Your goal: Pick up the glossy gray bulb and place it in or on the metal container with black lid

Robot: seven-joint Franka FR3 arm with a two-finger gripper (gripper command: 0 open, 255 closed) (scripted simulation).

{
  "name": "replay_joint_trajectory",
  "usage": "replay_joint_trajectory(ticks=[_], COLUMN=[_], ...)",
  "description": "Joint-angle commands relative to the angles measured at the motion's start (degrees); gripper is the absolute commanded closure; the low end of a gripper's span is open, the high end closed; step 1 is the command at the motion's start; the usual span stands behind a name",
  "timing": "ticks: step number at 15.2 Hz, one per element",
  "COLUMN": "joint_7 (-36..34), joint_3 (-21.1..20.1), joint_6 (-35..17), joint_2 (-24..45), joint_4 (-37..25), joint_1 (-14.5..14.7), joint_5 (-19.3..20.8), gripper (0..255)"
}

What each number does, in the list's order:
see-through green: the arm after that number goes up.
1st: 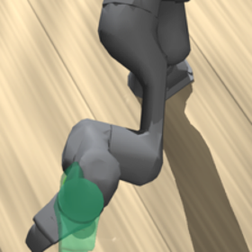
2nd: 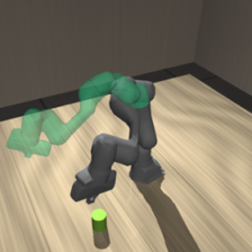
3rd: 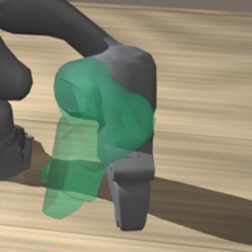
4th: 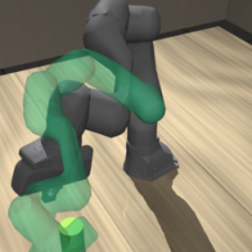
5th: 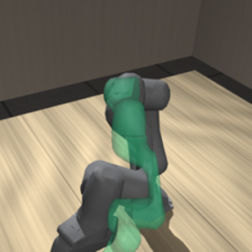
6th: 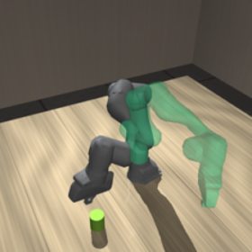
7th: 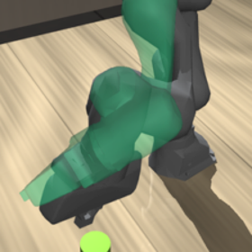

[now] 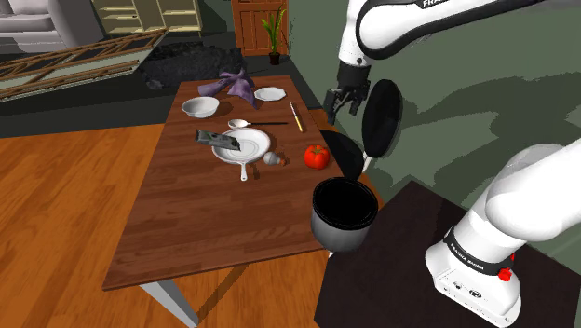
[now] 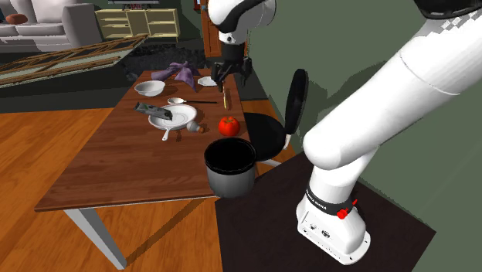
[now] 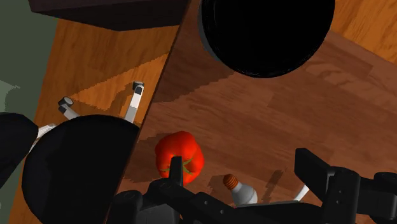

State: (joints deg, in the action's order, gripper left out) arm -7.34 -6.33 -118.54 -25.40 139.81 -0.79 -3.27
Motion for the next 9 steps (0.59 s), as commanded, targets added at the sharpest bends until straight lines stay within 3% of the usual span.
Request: replay_joint_trajectory(ticks=[1,9], joint_7=[-2.38,-13.02], joint_3=[-1.13,-4.15], joint_6=[-3.77,-14.59], joint_2=[4.89,22.96], joint_4=[-1.29,-8.38], joint_1=[-0.41,-1.65], joint_5=[0.54,5.66], gripper=[0,0])
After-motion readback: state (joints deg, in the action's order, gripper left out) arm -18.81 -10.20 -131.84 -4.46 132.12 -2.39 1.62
